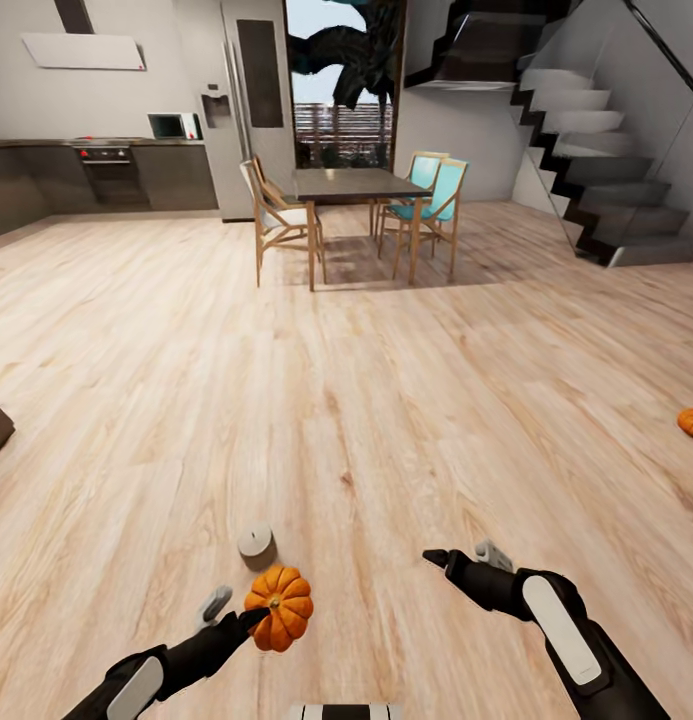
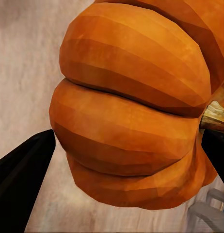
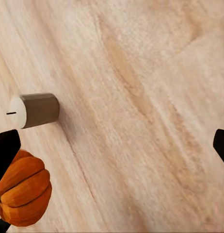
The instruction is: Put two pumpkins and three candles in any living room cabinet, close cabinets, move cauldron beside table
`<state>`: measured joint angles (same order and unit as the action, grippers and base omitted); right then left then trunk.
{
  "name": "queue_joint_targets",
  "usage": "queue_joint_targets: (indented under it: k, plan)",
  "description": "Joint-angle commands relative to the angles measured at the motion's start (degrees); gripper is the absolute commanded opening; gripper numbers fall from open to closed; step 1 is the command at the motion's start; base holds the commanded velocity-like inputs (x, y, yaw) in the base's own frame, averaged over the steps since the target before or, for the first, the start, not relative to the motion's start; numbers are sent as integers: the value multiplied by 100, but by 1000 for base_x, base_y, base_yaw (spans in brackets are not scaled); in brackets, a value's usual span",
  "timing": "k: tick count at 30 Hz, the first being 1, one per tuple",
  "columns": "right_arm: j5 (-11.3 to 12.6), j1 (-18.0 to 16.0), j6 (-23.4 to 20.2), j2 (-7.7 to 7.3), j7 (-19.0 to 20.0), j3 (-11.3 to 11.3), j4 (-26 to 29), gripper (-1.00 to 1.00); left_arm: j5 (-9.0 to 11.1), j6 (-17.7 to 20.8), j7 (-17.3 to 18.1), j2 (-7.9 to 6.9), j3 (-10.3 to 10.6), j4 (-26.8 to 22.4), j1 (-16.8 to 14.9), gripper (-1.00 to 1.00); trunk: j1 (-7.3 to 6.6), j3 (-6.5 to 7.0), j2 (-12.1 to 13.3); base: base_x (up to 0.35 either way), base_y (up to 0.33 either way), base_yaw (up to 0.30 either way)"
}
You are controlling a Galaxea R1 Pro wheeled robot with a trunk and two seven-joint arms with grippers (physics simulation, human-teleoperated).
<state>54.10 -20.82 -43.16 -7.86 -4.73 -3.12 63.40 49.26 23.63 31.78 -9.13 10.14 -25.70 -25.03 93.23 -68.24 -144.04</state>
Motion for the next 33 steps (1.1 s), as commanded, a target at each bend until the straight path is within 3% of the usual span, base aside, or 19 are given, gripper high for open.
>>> queue_joint_targets:
  k: [1,11,33]
  plan:
    - [64,-3,2,-5,-51,-10,2,100,65,37,-3,-7,23,-6,-2,-100,1,-5,-2,241,-210,-2]
    - [91,-1,19,-5,-46,-5,-11,100,66,42,3,-11,23,-2,-2,-100,1,-5,-2,232,-209,-42]
    - [81,-1,27,-5,-45,-5,-4,100,72,45,5,-27,23,3,-2,-100,1,-5,-2,309,-41,-285]
